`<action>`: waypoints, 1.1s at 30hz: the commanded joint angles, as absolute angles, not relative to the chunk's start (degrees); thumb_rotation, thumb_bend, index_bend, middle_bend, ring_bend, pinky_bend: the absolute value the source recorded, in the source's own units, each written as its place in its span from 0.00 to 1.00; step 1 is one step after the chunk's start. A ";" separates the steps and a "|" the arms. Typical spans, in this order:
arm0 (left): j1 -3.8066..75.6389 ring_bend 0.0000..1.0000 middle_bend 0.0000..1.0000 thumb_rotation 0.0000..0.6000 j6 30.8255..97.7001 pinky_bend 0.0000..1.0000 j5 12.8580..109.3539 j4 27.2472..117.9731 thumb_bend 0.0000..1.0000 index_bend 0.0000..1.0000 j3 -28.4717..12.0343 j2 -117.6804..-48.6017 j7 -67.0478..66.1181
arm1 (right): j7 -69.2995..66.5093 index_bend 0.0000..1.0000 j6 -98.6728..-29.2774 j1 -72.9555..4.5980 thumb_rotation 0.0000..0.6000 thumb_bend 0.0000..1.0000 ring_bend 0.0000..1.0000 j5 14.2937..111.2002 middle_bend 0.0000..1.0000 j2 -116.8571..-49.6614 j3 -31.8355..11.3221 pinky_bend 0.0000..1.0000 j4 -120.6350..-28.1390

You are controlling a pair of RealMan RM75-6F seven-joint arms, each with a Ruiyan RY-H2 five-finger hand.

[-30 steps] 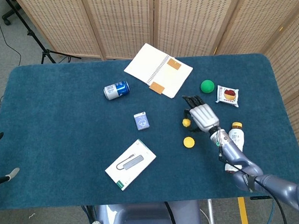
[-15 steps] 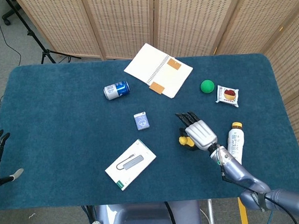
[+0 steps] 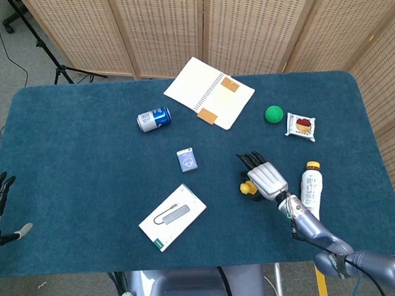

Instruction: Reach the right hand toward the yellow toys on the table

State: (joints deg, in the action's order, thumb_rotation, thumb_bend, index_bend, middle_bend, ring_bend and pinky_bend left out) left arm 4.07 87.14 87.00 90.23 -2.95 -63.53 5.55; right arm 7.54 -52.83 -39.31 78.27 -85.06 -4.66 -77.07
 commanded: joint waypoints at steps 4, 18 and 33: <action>4.06 0.00 0.00 1.00 87.25 0.00 87.07 90.18 0.00 0.00 -2.92 -63.52 5.63 | 7.68 0.54 -52.37 -39.30 1.00 0.43 0.00 77.98 0.00 -85.45 -4.59 0.00 -76.23; 3.95 0.00 0.00 1.00 87.66 0.00 87.37 90.21 0.00 0.00 -2.76 -63.35 5.93 | 11.37 0.34 -50.99 -39.58 1.00 0.44 0.00 77.01 0.00 -84.14 -4.21 0.00 -77.32; 3.39 0.00 0.00 1.00 88.91 0.00 88.48 90.39 0.00 0.00 -2.29 -62.78 7.15 | 14.17 0.24 -62.84 -34.55 1.00 0.37 0.00 81.02 0.00 -73.01 -4.99 0.00 -92.57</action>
